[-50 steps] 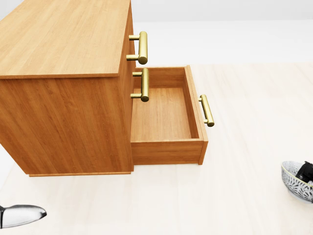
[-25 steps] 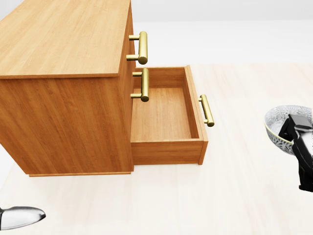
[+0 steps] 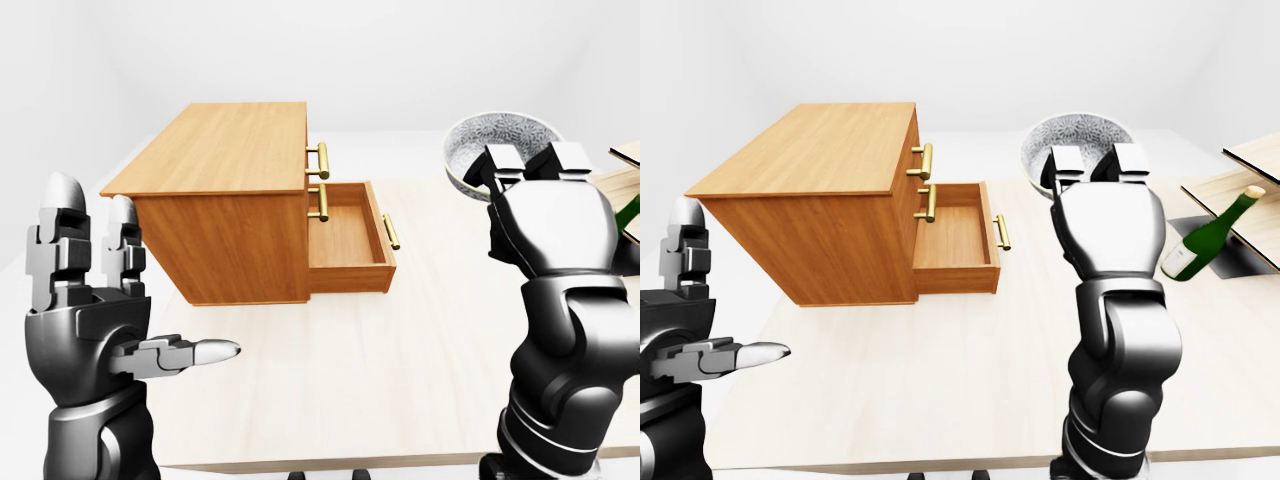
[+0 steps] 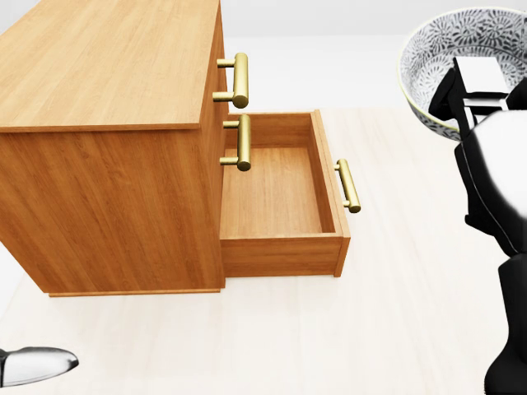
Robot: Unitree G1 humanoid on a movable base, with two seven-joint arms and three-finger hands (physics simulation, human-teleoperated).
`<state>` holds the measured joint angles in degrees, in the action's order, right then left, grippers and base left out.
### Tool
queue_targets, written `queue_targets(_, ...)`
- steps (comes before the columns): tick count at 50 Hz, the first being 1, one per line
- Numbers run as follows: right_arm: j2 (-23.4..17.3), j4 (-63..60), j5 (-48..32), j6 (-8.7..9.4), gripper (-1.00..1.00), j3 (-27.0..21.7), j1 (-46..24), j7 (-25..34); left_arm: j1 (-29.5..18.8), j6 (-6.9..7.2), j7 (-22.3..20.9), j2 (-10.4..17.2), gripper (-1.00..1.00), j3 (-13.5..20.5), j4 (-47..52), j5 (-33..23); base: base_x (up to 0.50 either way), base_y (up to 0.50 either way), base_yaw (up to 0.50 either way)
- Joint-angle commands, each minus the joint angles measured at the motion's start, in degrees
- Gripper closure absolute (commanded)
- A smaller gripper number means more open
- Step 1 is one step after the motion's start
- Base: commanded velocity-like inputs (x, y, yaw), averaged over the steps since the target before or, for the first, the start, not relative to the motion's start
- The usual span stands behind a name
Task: Put the bowl on top of the cabinet.
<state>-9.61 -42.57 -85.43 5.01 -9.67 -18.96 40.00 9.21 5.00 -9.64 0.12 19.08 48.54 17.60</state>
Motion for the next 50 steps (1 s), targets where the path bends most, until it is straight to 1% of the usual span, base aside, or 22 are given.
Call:
queue_targets(1, 2.99, 0.48, -6.41, -0.01, 1.00, 4.53, -8.06, 0.00, 0.06, 0.00, -0.06, -0.05, -1.00, -0.14, -0.02, -0.13, 0.00, 0.00, 0.00)
queue_targets(3, 4.05, 0.09, -5.44, -0.01, 1.00, 5.68, -8.95, 0.00, 0.15, 0.00, -0.07, -0.07, -1.00, -0.06, 0.20, -0.02, 0.00, 0.00, 0.00)
queue_targets(5, 4.62, -0.32, -5.67, -0.01, 1.00, 6.22, -8.27, 0.00, 0.23, 0.00, -0.09, -0.11, -1.00, -0.04, 0.41, 0.03, 0.00, 0.00, 0.00)
queue_targets(6, 6.08, -0.81, -5.04, -0.01, 1.00, 6.55, -8.27, 0.00, 0.31, 0.00, -0.15, -0.17, -1.00, -0.13, 0.43, 0.01, 0.00, 0.00, 0.00)
queue_targets(7, 6.62, -1.13, -5.07, -0.01, 1.00, 7.22, -8.15, 0.00, 0.32, 0.00, -0.16, -0.18, -1.00, -0.13, 0.43, 0.00, 0.00, 0.00, 0.00)
queue_targets(9, 6.94, -1.78, -5.36, -0.01, 1.00, 7.45, -7.47, 0.00, 0.32, 0.00, -0.13, -0.16, -1.00, -0.11, 0.72, 0.09, 0.00, 0.00, 0.00)
queue_targets(28, 6.86, -1.82, -5.36, -0.01, 1.00, 7.55, -7.41, 0.00, 0.29, 0.00, -0.16, -0.20, -1.00, -0.07, 0.75, 0.07, 0.00, 0.00, 0.00)
queue_targets(30, 4.13, 0.20, -5.48, -0.01, 1.00, 6.09, -11.23, 0.00, 0.50, 0.00, -0.26, -0.27, -1.00, 0.09, 1.12, 0.34, 0.00, 0.00, 0.00)
queue_targets(33, 2.57, 3.06, -4.18, -0.01, 1.00, 5.49, -14.61, 0.00, 0.52, 0.00, -0.23, -0.34, -1.00, -0.01, 1.41, 0.31, 0.00, 0.00, 0.00)
queue_targets(34, 0.61, 5.81, -2.88, -0.01, 1.00, 5.06, -17.26, 0.00, 0.61, 0.00, -0.31, -0.40, -1.00, -0.18, 1.26, 0.12, 0.00, 0.00, 0.00)
queue_targets(35, -0.53, 8.12, -1.88, -0.01, 1.00, 4.71, -19.70, 0.00, 0.62, 0.00, -0.38, -0.41, -1.00, -0.28, 1.02, 0.00, 0.00, 0.00, 0.00)
queue_targets(39, -3.51, 14.94, 0.41, -0.01, 1.00, 4.52, -26.66, 0.00, 0.33, 0.00, -0.21, -0.32, -1.00, -0.39, 0.58, -0.26, 0.00, 0.00, 0.00)
queue_targets(40, -4.63, 18.52, 1.61, -0.01, 1.00, 4.44, -29.88, 0.00, 0.28, 0.00, -0.18, -0.33, -1.00, -0.51, 0.33, -0.41, 0.00, 0.00, 0.00)
queue_targets(41, -5.45, 20.48, 2.46, -0.01, 1.00, 4.65, -31.58, 0.00, 0.25, 0.00, -0.12, -0.30, -1.00, -0.53, 0.30, -0.44, 0.00, 0.00, 0.00)
queue_targets(42, -5.79, 22.31, 3.15, -0.01, 1.00, 4.76, -33.36, 0.00, 0.24, 0.00, -0.08, -0.27, -1.00, -0.50, 0.37, -0.38, 0.00, 0.00, 0.00)
queue_targets(43, -5.88, 22.46, 3.24, -0.01, 1.00, 4.82, -33.49, 0.00, 0.24, 0.00, -0.07, -0.26, -1.00, -0.50, 0.38, -0.37, 0.00, 0.00, 0.00)
queue_targets(45, -7.40, 29.30, 5.22, -0.01, 1.00, 5.45, -39.81, 0.00, 0.02, 0.00, 0.02, -0.15, -1.00, -0.32, 0.27, -0.25, 0.00, 0.00, 0.00)
queue_targets(49, -8.35, 36.29, 6.68, -0.01, 1.00, 6.15, -45.34, 0.00, -0.05, 0.00, 0.13, -0.05, -1.00, -0.16, 0.43, -0.01, 0.00, 0.00, 0.00)
queue_targets(50, -8.60, 39.50, 7.44, -0.01, 1.00, 6.73, -47.68, 0.00, -0.06, 0.00, 0.14, -0.06, -1.00, -0.16, 0.39, -0.01, 0.00, 0.00, 0.00)
